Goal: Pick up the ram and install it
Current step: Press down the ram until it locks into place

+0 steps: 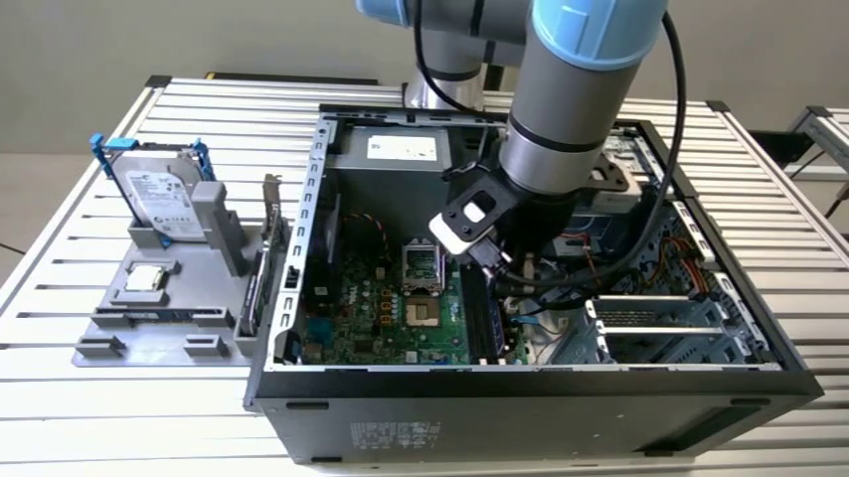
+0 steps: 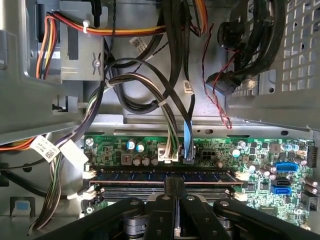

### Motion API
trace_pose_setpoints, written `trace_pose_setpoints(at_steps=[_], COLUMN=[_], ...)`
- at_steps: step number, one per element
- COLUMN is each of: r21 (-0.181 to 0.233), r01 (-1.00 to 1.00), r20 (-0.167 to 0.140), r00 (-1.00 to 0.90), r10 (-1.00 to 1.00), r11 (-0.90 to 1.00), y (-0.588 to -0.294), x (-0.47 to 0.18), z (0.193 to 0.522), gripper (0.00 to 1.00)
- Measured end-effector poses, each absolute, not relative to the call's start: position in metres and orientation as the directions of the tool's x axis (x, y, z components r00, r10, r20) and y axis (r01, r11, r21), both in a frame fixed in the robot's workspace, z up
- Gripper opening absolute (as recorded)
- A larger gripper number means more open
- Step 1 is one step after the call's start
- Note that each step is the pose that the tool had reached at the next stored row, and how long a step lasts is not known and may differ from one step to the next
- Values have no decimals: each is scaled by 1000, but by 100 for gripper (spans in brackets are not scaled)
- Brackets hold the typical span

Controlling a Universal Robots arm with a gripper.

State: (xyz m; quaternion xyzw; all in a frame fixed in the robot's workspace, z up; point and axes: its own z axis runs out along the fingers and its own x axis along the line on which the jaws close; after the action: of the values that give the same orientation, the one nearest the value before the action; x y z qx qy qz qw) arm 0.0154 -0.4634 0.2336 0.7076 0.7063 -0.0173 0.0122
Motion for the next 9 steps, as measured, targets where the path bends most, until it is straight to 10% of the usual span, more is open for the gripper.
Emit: trace_pose_setpoints(at_steps=[9], r21=[-7], r01=[1000], r20=[-42], r00=[-4], r10=[999], r11=[4], y=[-463], x=[15], z=[225], gripper=[0])
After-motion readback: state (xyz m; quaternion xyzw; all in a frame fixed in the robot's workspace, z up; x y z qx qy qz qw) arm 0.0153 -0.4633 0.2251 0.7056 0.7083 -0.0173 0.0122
